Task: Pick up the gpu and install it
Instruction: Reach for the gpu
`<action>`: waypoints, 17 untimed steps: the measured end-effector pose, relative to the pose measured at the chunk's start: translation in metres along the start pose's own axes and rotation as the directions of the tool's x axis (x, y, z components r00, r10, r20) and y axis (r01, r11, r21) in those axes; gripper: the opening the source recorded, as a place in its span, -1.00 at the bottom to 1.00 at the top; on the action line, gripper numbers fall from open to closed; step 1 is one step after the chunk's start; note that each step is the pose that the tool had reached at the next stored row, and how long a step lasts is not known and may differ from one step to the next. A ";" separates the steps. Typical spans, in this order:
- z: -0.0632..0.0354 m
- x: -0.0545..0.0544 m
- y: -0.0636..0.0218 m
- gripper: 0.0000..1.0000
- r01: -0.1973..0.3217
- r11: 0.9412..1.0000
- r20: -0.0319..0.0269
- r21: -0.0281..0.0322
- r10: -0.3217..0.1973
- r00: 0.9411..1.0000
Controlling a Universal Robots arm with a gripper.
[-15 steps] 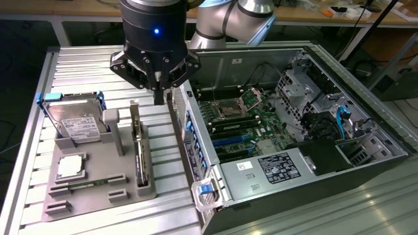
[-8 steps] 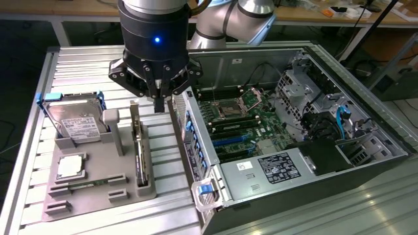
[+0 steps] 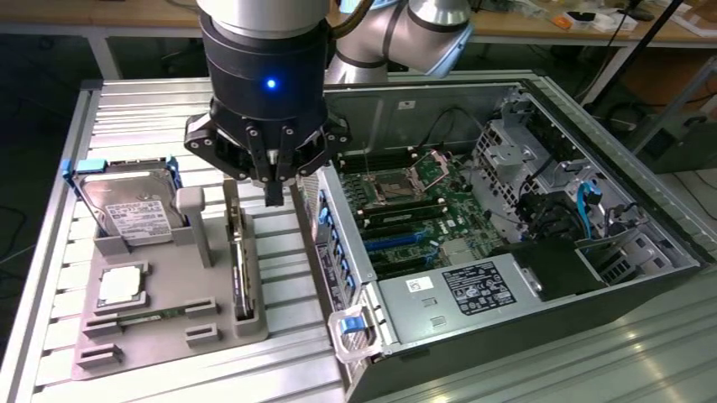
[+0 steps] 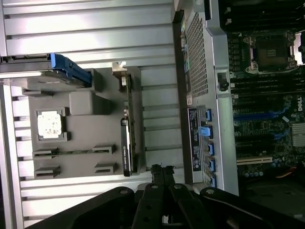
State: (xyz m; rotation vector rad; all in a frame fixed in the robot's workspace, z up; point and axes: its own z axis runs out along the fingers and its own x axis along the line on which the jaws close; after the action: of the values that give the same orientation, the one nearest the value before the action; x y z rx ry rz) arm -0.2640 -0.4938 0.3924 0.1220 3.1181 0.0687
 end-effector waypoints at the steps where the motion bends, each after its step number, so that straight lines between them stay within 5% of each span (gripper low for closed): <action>1: -0.0002 0.000 -0.0022 -0.79 0.000 1.000 0.000 0.000 0.000 1.000; 17: -0.0015 0.000 -0.0386 -0.79 0.000 1.000 -0.003 0.000 0.000 1.000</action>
State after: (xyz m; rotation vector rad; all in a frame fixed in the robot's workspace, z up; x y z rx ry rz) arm -0.2674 -0.5322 0.3922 0.1222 3.1212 0.0686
